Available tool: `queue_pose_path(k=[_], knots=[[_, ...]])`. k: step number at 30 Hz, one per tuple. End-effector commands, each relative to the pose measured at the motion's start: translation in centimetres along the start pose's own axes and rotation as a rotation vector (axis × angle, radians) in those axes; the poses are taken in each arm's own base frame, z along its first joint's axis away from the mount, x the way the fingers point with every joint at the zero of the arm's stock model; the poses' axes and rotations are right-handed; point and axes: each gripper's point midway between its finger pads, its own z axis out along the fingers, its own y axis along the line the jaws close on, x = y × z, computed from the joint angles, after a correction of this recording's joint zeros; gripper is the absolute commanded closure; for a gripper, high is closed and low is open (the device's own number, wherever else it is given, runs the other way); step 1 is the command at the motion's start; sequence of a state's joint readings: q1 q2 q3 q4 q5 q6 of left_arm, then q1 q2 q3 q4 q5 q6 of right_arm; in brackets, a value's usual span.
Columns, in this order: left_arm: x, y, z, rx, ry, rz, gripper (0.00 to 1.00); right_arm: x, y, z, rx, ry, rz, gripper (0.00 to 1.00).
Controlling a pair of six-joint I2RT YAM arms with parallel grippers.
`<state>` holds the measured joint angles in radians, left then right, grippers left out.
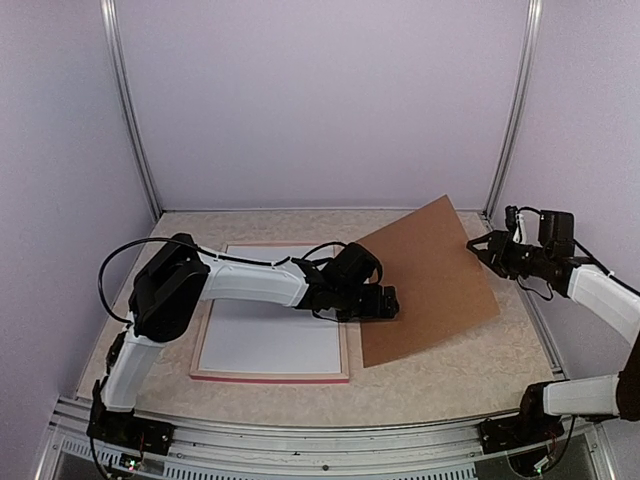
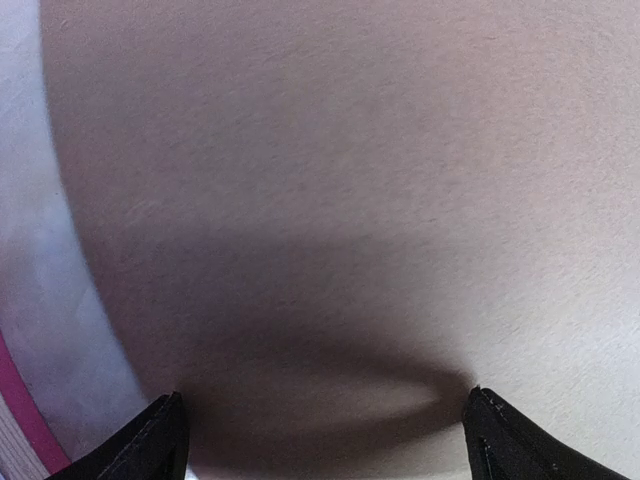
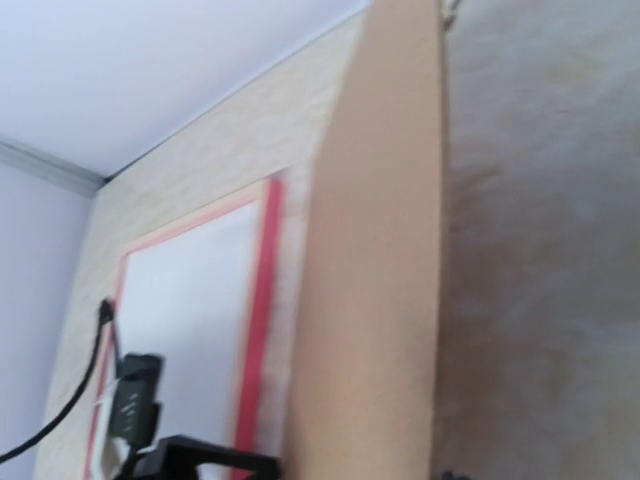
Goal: Put the photo into the frame
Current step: Turn over the backboard.
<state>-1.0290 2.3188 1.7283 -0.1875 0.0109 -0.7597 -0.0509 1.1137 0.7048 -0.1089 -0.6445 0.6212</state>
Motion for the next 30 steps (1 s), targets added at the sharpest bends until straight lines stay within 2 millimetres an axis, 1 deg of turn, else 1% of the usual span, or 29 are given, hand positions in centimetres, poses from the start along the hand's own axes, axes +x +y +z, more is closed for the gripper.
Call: queue_pose_path(k=[1, 6, 10, 14, 18, 21, 22, 26, 30], knots=[[0.8, -3.2, -1.0, 0.123, 0.024, 0.018, 0.06, 4.8, 6.4, 0.0, -0.225, 0.224, 0.036, 0.52], [0.2, -3.3, -1.8, 0.134, 0.008, 0.014, 0.05, 5.3, 10.0, 0.3, -0.283, 0.248, 0.001, 0.53], [-0.2, -3.3, -2.5, 0.151, -0.003, 0.006, 0.05, 5.4, 12.3, 0.5, -0.311, 0.255, -0.026, 0.53], [-0.6, -3.3, -3.6, 0.159, -0.014, 0.003, 0.05, 5.7, 14.2, 0.6, -0.334, 0.265, -0.042, 0.54], [-1.7, -3.3, -5.4, 0.156, -0.048, 0.008, 0.04, 5.4, 15.6, 0.8, -0.317, 0.262, -0.069, 0.54], [-2.5, -2.9, -6.5, 0.136, -0.070, 0.014, 0.02, 4.6, 15.9, 0.8, -0.247, 0.246, -0.105, 0.55], [-3.0, -2.8, -7.1, 0.132, -0.081, 0.014, 0.02, 4.3, 15.7, 0.9, -0.215, 0.241, -0.116, 0.56], [-4.0, -2.5, -8.5, 0.117, -0.111, 0.024, 0.02, 3.4, 14.6, 1.2, -0.103, 0.240, -0.150, 0.59], [-4.2, -2.1, -9.3, 0.105, -0.124, 0.027, 0.02, 3.5, 13.3, 1.9, -0.032, 0.272, -0.176, 0.62]])
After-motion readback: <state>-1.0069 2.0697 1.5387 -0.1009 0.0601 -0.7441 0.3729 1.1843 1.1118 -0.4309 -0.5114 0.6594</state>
